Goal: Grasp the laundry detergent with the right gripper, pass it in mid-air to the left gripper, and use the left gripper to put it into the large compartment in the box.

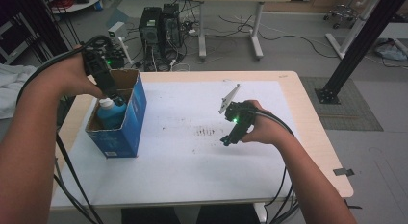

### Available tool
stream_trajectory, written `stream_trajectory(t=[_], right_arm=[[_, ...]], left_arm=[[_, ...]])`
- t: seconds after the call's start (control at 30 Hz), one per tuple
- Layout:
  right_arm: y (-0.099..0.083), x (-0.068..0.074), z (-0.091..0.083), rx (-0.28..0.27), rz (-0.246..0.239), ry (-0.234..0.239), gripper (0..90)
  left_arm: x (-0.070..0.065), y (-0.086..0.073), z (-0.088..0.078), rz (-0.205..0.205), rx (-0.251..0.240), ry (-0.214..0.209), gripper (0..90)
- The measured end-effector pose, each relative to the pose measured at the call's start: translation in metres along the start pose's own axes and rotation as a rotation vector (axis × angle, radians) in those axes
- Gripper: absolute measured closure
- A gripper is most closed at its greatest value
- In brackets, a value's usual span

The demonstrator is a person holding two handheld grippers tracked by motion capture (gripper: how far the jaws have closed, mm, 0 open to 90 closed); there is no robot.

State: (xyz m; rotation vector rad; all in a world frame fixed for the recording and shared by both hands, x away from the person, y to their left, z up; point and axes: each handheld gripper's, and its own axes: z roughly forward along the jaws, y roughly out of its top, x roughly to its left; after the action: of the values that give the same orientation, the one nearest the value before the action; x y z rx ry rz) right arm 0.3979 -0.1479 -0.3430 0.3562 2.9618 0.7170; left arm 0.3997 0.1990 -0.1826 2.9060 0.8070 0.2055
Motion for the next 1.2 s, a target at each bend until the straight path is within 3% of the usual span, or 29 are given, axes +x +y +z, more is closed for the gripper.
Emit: stream_trajectory(t=[0.27, 0.57, 0.73, 0.8, 0.83, 1.0, 1.2], right_arm=[[0.005, -0.001, -0.004, 0.033, -0.005, -0.007, 11.4], [0.006, -0.003, -0.006, 0.069, -0.010, -0.009, 11.4], [0.007, -0.004, -0.005, 0.102, -0.018, -0.007, 11.5], [0.008, -0.003, -0.004, 0.113, -0.020, -0.009, 11.5], [0.008, -0.003, -0.004, 0.113, -0.020, -0.009, 11.4], [0.011, -0.005, -0.001, 0.138, -0.049, -0.003, 11.4], [0.012, -0.008, 0.002, 0.196, -0.040, -0.002, 11.5]], left_arm=[[-0.019, 0.026, 0.011, 0.107, 0.020, 0.003, 14.7], [-0.031, 0.046, 0.032, 0.179, 0.017, -0.039, 14.7], [-0.040, 0.061, 0.054, 0.225, 0.035, -0.073, 14.7], [-0.040, 0.061, 0.054, 0.225, 0.035, -0.073, 12.8], [-0.044, 0.067, 0.064, 0.241, 0.046, -0.084, 12.8], [-0.050, 0.077, 0.083, 0.263, 0.063, -0.114, 12.1], [-0.055, 0.084, 0.103, 0.284, 0.094, -0.126, 8.6]])
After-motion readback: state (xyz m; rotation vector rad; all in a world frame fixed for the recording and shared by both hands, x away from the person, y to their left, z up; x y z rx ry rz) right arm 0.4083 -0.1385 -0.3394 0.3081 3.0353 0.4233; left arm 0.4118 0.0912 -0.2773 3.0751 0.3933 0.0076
